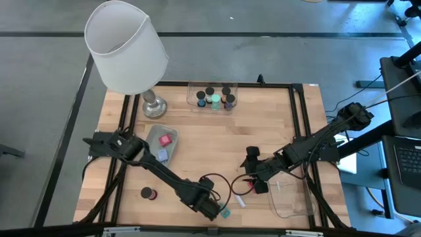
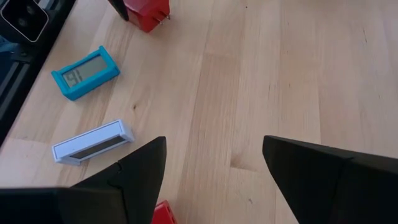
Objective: Pick & Place Office items
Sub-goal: Put the left red charger adapter into the gray bin
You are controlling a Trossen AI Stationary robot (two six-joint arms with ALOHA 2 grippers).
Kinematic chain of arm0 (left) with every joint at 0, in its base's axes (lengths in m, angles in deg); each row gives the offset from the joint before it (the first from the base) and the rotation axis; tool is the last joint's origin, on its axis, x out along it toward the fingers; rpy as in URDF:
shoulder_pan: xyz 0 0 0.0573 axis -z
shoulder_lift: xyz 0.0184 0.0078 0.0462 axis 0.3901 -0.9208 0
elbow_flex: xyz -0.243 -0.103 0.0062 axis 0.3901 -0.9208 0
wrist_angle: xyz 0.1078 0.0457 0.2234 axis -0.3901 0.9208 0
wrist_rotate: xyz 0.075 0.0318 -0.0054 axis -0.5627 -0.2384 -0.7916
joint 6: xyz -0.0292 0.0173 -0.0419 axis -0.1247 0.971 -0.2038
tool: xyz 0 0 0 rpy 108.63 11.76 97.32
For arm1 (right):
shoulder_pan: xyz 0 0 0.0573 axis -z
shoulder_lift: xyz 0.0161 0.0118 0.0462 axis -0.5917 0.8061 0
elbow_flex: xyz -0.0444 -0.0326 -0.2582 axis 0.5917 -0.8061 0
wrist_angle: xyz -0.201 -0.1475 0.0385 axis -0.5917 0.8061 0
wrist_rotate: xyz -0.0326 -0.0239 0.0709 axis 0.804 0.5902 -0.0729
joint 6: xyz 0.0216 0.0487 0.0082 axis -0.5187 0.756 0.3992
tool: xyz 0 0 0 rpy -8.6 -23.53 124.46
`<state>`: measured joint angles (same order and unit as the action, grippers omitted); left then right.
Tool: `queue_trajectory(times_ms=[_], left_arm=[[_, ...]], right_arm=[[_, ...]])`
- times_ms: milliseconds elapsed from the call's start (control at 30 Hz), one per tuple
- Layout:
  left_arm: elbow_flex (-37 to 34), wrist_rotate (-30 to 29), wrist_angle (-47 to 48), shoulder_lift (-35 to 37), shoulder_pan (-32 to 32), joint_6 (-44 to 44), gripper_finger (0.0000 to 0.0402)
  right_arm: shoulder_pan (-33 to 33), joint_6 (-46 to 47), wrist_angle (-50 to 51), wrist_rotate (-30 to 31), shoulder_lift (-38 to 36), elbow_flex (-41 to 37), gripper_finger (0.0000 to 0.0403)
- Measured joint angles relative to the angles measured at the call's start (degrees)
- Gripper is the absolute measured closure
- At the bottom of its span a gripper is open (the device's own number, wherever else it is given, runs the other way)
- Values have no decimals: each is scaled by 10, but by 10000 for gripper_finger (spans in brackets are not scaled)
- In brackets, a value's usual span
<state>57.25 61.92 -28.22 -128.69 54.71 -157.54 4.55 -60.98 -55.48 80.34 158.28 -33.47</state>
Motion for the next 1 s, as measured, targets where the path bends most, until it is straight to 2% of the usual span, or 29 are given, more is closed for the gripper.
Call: queue_trajectory(times_ms=[433, 667, 800, 933, 1000], left_arm=[[1, 39, 6, -19, 6, -27, 104], [3, 43, 5, -29, 5, 44, 107], [2, 43, 11, -28, 6, 90, 134], [1, 42, 14, -28, 5, 117, 190], [1, 39, 14, -27, 4, 128, 196]], right_arm=[[0, 0, -3, 0, 0, 0, 131], [0, 2, -3, 1, 0, 0, 131], [0, 2, -3, 2, 0, 0, 131], [0, 2, -3, 2, 0, 0, 131], [0, 2, -3, 2, 0, 0, 131]])
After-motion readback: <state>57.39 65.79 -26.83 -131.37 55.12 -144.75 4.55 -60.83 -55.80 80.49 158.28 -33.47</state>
